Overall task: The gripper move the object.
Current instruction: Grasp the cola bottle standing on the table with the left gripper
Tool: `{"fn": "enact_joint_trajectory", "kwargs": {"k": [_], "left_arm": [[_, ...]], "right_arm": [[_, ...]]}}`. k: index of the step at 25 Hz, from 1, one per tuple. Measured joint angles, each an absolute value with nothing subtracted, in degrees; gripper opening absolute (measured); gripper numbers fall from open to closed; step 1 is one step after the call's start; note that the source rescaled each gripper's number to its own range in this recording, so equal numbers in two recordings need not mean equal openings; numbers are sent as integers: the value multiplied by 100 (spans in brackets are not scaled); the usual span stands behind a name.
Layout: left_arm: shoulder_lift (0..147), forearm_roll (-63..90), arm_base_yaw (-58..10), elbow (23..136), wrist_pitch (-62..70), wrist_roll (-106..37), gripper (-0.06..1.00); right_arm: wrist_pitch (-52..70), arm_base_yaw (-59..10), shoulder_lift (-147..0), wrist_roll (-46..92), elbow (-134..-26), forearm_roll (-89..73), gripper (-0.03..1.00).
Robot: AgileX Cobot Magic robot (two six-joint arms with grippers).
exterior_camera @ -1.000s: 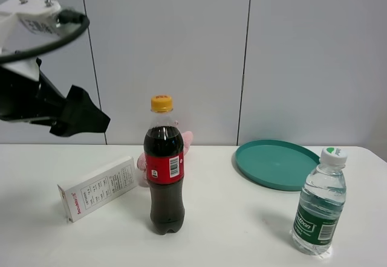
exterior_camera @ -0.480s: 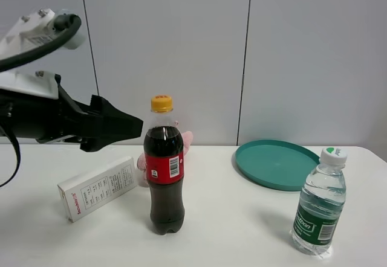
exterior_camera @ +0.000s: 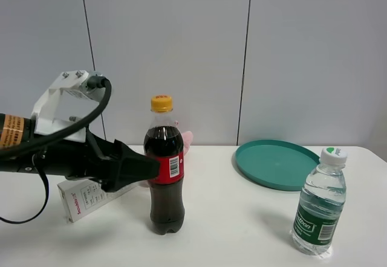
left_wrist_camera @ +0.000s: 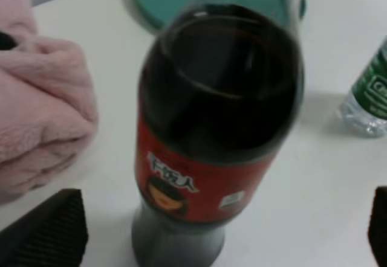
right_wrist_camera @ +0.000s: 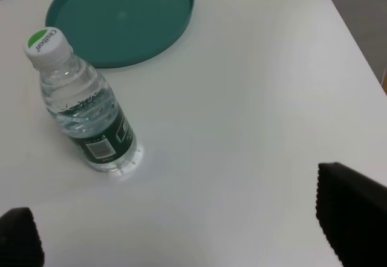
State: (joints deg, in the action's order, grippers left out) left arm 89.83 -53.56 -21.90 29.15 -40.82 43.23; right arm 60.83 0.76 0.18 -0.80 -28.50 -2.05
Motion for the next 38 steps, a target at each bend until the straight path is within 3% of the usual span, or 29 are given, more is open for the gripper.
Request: {"fn": "enact_joint_trajectory", "kwargs": {"k": [5,18,38], "left_arm": [[9142,-5231,-2190,2915,-4143,3838,99],[9184,-5126,-2190,3564,-4198,3441,100],[10515,-5147,-2360,4136,-4614,3418,100]], "right_arm": [[6083,76,18,-80,-2850,-205,100],[6083,76,18,-80,-2850,-205,100],[6083,76,18,-80,-2850,-205,100]]}}
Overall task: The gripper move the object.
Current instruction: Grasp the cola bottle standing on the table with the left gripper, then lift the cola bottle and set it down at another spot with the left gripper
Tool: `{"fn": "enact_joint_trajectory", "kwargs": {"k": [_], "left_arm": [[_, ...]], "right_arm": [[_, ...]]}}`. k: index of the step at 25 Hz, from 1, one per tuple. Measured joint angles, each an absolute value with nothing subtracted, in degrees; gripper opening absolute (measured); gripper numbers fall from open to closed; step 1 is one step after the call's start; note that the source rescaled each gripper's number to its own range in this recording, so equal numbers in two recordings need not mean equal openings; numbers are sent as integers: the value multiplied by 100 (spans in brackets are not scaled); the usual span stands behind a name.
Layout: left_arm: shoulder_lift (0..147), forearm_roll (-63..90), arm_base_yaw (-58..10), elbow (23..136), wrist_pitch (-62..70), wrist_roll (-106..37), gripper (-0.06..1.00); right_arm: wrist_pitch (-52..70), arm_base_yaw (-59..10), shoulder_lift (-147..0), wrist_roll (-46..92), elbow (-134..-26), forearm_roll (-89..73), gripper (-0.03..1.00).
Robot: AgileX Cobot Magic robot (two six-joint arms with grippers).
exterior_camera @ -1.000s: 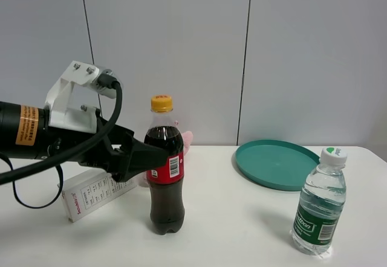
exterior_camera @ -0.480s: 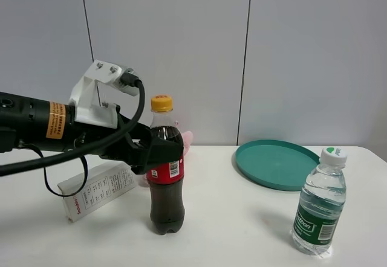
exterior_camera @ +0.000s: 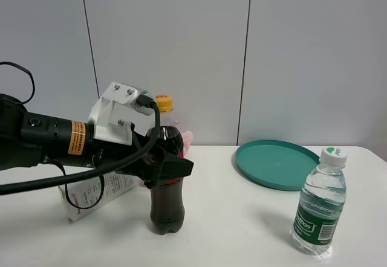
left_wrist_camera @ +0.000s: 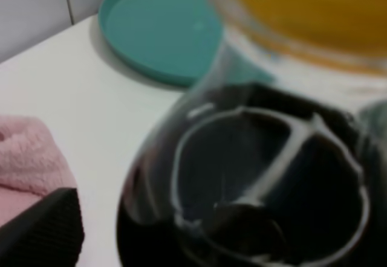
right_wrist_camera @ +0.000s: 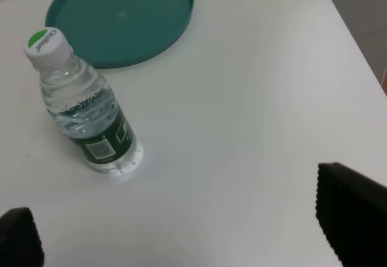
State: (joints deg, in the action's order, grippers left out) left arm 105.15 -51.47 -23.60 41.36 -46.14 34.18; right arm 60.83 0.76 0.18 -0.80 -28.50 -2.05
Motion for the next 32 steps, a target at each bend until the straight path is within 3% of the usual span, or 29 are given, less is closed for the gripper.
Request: {"fn": "enact_joint_trajectory", "kwargs": {"k": [10,13,14,16,17,18,19,26,32], "left_arm": [[10577,-5149,-2360,4141,-4651,3375,100],[10577,-5149,-2360,4141,-4651,3362,93],[10577,-5149,-2360,4141,-4651,3359,83],[10577,-5149,-2360,4141,-4656,3314,54],[10577,-5149,-2360,4141,-4656,3296,36],[10577,-5156,-2360,4141,-4671,3267,10],[10577,-5171,-2360,4149,-4678,3226,1],[10633,-5662,-2402,4643,-4444,3561,0],[10638,-6567,-2676,6107,-4042,4963,0]], "right_arm": [[6083,76,18,-80,-2850,-205,100],[6083,76,18,-80,-2850,-205,100],[6083,76,18,-80,-2850,-205,100],[6083,76,18,-80,-2850,-205,100],[6083,76,18,-80,-2850,-205,100],[6083,76,18,-80,-2850,-205,100],[6083,76,18,-80,-2850,-205,100],[6083,76,18,-80,-2850,-205,100],[6083,76,18,-80,-2850,-205,100]]}}
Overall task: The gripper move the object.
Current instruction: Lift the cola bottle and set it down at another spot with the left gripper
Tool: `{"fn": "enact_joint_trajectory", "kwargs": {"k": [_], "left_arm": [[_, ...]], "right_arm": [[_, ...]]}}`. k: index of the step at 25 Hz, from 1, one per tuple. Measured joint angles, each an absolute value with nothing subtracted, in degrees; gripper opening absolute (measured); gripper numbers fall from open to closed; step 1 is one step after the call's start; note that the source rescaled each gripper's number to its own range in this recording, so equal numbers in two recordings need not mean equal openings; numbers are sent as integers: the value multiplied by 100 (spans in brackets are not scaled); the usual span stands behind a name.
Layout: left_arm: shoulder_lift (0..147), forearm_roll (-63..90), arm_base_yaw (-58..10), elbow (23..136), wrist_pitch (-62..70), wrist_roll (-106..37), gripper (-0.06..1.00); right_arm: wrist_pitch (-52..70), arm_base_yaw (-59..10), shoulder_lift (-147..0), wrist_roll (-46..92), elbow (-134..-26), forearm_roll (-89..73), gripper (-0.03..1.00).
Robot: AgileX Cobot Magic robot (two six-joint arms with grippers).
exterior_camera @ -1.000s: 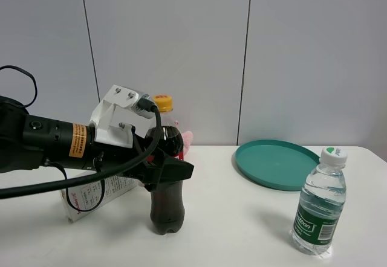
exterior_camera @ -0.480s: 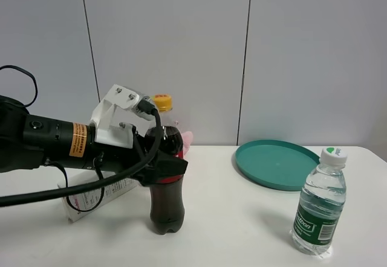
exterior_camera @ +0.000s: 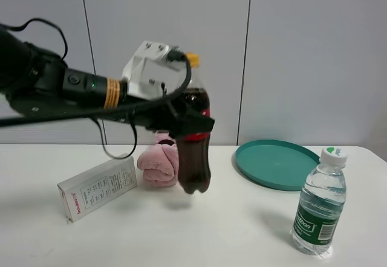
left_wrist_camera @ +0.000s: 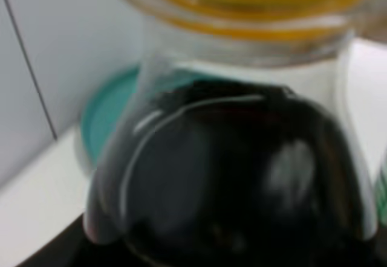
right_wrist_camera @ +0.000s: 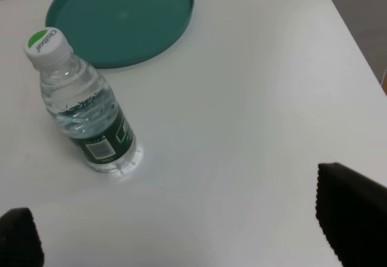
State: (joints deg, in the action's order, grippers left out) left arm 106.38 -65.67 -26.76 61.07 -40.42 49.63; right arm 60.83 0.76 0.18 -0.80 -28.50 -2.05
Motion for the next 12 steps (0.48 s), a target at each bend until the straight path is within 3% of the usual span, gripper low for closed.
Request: {"fn": "enact_joint_trajectory", "kwargs": {"k": [12], "left_arm": [[11726,-6948,-3403,9071,-3411,6268,0]], "right_arm": [[6083,76,18,-80,-2850,-205,100]]}}
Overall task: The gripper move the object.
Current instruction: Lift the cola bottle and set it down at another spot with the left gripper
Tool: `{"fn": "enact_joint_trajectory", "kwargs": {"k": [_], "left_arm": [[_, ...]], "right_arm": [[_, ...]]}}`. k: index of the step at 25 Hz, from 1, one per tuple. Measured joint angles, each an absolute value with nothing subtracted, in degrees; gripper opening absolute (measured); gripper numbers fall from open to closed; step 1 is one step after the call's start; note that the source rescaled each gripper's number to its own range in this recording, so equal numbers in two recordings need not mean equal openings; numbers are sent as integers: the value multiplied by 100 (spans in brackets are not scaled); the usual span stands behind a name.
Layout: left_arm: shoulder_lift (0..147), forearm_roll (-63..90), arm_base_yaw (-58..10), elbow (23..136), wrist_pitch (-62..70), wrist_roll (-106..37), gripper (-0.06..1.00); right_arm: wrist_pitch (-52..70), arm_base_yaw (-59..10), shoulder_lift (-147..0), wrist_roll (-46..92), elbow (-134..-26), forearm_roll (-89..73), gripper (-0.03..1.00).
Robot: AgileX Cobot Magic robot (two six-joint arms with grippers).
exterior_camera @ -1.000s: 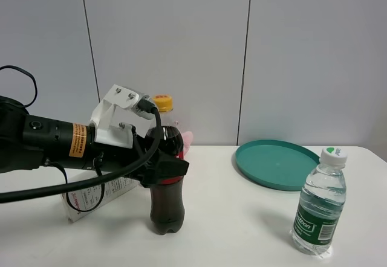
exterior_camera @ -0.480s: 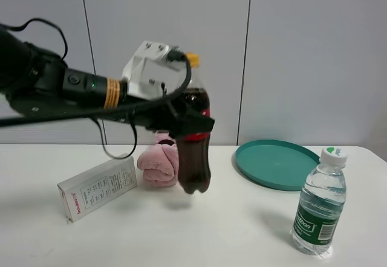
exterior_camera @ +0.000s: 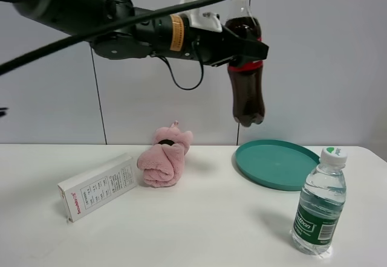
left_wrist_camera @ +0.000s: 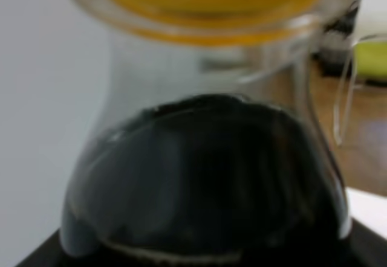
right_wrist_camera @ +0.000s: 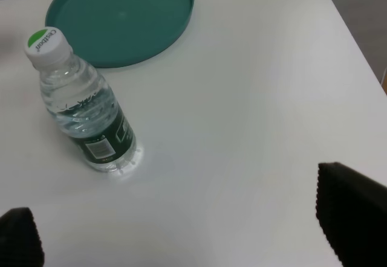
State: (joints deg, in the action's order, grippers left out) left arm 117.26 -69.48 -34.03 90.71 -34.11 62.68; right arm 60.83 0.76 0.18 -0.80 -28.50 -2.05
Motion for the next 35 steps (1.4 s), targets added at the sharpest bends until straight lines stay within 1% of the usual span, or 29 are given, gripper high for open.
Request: {"fn": "enact_joint_trajectory", "kwargs": {"k": [5,8,12,15,18,21,24,30,35], "left_arm": [[12516,-6941,-3588,10289,-3144,6603,0],[12831,-6409,-3700,10781,-2550,6353,0],[13125,-5204,-3838,11141,-1408,5192,0],[13271,-4169,-3888,11222,-650,3962,0],[13415,-3170,-3936,11292,-128,2905,0],[13589,-2473,-4041,11484,256,2162,0],[13728,-2017,-4149,11660,371,1783,0],[13849,-1549,-4259,12048,392,1504,0],[14059,-678,-4322,12302,372,403,0]], "right_arm": [[6083,76,18,-80,-2850,-205,100],[6083,76,18,-94,-2850,-205,100],[6083,76,18,-99,-2850,-205,100],[6083,76,18,-99,-2850,-205,100],[6083,76,18,-105,-2850,-205,100],[6083,76,18,-110,-2850,-205,100],[6083,76,18,-114,-2850,-205,100],[6083,76,18,-114,-2850,-205,100],[6083,76,18,-114,-2850,-205,100]]}}
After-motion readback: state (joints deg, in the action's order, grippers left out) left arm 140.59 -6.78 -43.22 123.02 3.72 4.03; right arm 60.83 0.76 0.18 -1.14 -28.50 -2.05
